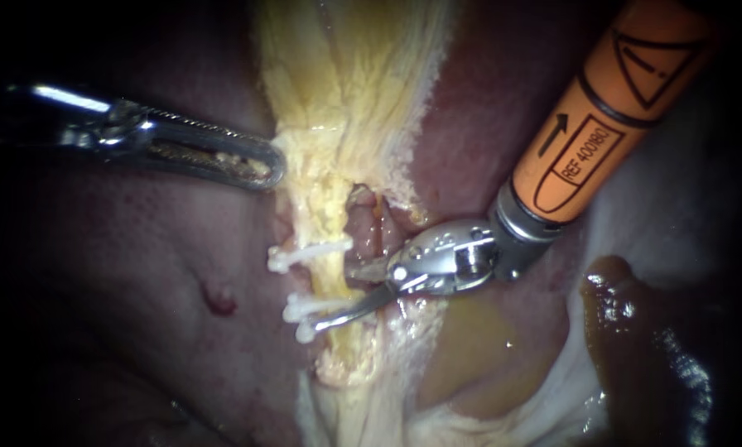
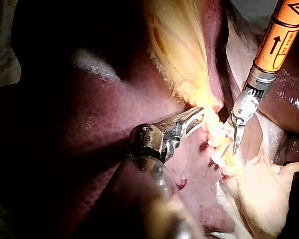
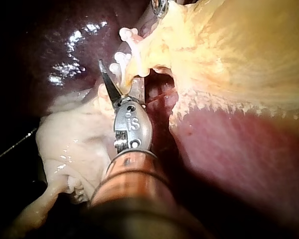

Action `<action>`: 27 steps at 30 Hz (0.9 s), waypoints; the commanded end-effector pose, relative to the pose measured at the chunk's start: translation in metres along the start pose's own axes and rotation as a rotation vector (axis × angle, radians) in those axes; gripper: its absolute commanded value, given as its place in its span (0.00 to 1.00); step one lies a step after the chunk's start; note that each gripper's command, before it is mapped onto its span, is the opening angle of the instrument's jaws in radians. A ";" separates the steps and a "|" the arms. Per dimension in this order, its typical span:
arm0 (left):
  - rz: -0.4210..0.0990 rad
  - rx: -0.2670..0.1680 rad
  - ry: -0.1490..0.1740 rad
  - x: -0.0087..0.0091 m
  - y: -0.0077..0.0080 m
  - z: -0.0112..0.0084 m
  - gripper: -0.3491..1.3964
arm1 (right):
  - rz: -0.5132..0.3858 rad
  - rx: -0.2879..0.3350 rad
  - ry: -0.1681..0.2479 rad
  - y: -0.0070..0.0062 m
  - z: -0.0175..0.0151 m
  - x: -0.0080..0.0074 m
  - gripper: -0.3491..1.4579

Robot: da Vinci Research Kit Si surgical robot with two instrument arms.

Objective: Go to the cutting position left tube

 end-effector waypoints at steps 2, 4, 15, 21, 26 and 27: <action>0.000 -0.001 0.000 -0.0001 0.0000 0.0001 0.00 | -0.001 0.005 0.006 0.0001 0.0005 0.0001 0.97; -0.001 -0.002 0.000 -0.0001 0.0000 0.0002 0.00 | -0.004 0.010 0.014 0.0003 0.0010 0.0003 0.97; -0.001 -0.001 0.000 -0.0002 0.0002 0.0005 0.00 | -0.002 0.011 0.045 0.0013 0.0026 0.0007 0.96; -0.001 -0.001 0.000 -0.0003 0.0003 0.0005 0.00 | 0.001 0.015 0.057 0.0012 0.0026 0.0008 0.96; -0.001 0.001 0.001 -0.0003 0.0006 0.0003 0.00 | -0.006 0.037 0.072 0.0005 0.0026 0.0012 0.97; -0.001 0.002 0.001 -0.0004 0.0006 0.0003 0.00 | -0.003 0.042 0.075 0.0004 0.0026 0.0013 0.97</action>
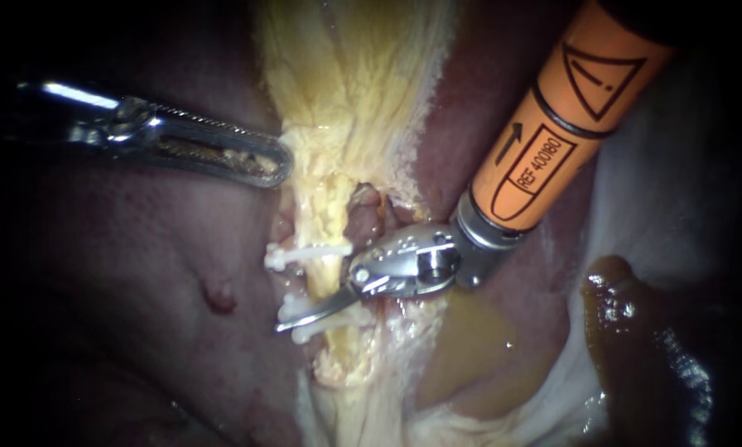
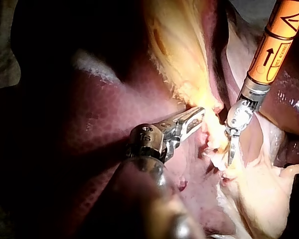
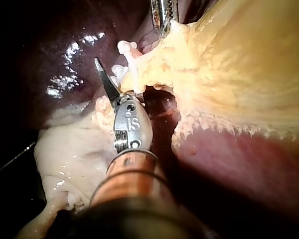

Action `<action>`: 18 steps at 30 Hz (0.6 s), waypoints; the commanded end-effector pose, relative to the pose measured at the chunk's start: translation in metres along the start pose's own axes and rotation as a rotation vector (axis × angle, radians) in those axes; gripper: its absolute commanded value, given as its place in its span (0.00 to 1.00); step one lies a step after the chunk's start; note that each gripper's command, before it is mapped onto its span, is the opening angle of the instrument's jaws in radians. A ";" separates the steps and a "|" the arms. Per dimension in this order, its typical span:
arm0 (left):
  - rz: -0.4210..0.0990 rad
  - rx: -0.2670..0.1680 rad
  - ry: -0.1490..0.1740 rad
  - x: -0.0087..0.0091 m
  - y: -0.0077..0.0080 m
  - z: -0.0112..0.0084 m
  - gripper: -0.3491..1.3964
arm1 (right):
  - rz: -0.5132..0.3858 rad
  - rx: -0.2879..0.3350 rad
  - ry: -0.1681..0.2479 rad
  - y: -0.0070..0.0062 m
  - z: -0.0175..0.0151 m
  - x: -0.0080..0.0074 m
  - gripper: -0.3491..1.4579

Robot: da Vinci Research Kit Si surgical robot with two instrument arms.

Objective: Go to the cutting position left tube

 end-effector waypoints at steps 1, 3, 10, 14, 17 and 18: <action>0.000 0.002 0.000 0.0000 0.0001 0.0000 0.00 | -0.001 0.007 0.002 -0.0003 0.0000 0.0003 0.97; 0.000 0.002 0.000 0.0000 0.0001 0.0000 0.00 | -0.005 0.017 0.010 -0.0008 0.0002 0.0006 0.97; 0.000 0.003 0.001 0.0000 0.0004 0.0000 0.00 | -0.003 0.033 0.033 -0.0018 0.0006 0.0018 0.97; 0.000 0.003 0.001 0.0000 0.0004 0.0000 0.00 | -0.002 0.038 0.047 -0.0020 0.0004 0.0024 0.97; 0.000 0.003 0.001 0.0000 0.0004 0.0000 0.00 | -0.001 0.042 0.056 -0.0021 0.0003 0.0028 0.97; 0.001 0.003 0.001 0.0000 0.0004 0.0000 0.00 | -0.001 0.042 0.056 -0.0022 0.0003 0.0029 0.97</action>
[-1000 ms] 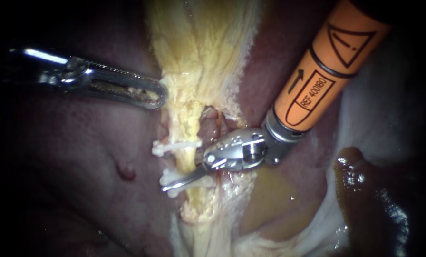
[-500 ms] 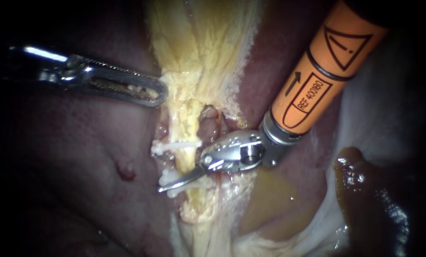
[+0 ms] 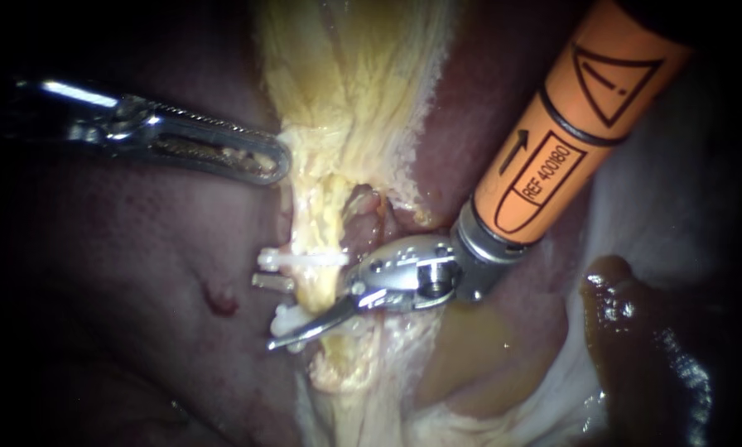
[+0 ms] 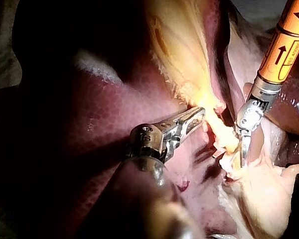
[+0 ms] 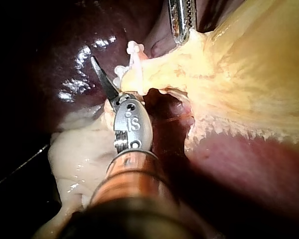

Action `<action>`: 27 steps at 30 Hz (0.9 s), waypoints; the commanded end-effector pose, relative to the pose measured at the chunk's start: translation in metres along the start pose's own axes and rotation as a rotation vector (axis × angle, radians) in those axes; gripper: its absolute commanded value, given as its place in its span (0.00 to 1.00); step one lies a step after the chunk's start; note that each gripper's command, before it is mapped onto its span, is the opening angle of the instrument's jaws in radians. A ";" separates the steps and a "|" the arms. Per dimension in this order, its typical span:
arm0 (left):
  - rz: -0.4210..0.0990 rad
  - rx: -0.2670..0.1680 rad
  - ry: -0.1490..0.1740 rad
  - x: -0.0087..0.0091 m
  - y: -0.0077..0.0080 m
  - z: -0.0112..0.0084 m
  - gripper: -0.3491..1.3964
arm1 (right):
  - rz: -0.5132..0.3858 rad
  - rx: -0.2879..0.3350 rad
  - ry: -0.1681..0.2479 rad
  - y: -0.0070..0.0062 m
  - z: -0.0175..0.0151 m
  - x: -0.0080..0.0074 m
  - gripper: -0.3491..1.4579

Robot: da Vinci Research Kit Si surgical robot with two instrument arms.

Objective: Go to the cutting position left tube

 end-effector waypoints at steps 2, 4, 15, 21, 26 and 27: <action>0.001 0.000 0.000 0.0000 0.0000 0.0000 0.00 | -0.001 0.002 0.002 -0.0001 0.0000 0.0001 0.97; 0.001 0.000 0.000 0.0000 0.0000 0.0000 0.00 | -0.002 0.004 0.002 -0.0002 0.0001 0.0002 0.97; 0.001 0.001 0.000 0.0000 0.0000 0.0000 0.00 | 0.002 0.011 0.007 -0.0005 0.0003 0.0004 0.97; 0.001 0.001 0.000 0.0000 0.0000 0.0000 0.00 | 0.008 0.011 0.006 -0.0006 0.0004 0.0005 0.97; 0.001 0.001 0.000 0.0000 0.0000 0.0000 0.00 | 0.008 0.011 0.006 -0.0005 0.0003 0.0004 0.97; 0.001 0.001 0.000 0.0000 0.0000 0.0000 0.00 | 0.008 0.011 0.006 -0.0005 0.0003 0.0004 0.97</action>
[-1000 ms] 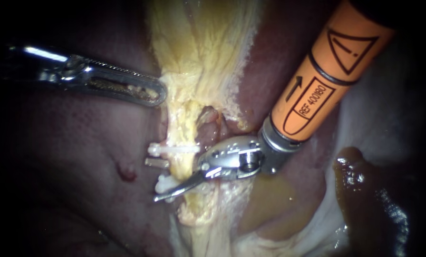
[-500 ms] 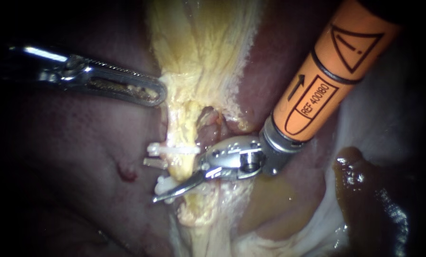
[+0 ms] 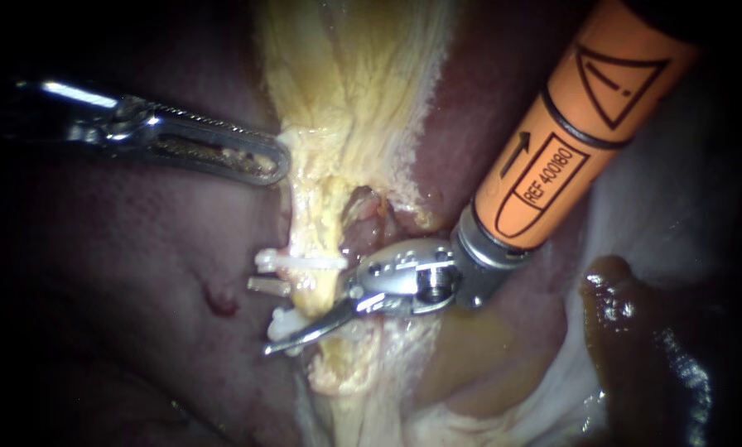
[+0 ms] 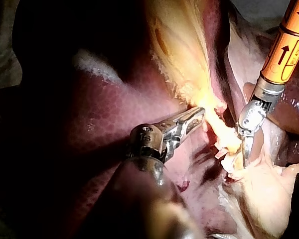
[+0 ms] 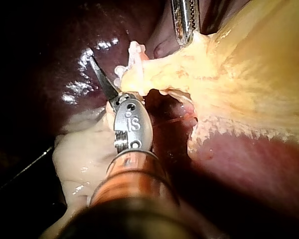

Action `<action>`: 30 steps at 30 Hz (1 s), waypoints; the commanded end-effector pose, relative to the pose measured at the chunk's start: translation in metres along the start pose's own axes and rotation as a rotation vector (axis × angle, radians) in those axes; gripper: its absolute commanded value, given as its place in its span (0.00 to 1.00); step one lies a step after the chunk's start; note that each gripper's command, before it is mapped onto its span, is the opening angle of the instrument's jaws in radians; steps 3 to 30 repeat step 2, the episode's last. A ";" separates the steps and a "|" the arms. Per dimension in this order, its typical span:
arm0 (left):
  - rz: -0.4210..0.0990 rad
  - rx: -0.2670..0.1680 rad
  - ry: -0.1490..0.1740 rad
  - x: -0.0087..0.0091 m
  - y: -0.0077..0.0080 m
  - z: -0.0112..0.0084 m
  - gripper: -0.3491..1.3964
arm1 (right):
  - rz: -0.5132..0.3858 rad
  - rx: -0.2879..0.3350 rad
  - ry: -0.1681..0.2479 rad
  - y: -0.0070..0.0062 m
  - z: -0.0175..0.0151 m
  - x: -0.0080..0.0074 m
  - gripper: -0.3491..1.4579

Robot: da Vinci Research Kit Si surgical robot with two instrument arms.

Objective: Go to the cutting position left tube

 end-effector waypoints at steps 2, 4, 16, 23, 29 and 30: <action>0.000 0.000 0.000 0.0000 0.0000 0.0000 0.00 | 0.000 0.000 -0.001 0.0000 0.0000 -0.0001 0.97; 0.000 0.000 0.000 0.0000 0.0000 0.0000 0.00 | 0.000 0.000 -0.001 0.0000 0.0000 -0.0001 0.97; 0.000 0.000 0.000 0.0000 0.0000 0.0000 0.00 | 0.000 0.000 -0.001 0.0000 0.0000 -0.0001 0.97; 0.000 0.000 0.000 0.0000 0.0000 0.0000 0.00 | 0.000 0.000 -0.001 0.0000 0.0000 -0.0001 0.97; 0.000 0.000 0.000 0.0000 0.0000 0.0000 0.00 | 0.000 0.000 -0.001 0.0000 0.0000 -0.0001 0.97; 0.000 0.000 0.000 0.0000 0.0000 0.0000 0.00 | 0.000 0.000 -0.001 0.0000 0.0000 -0.0001 0.97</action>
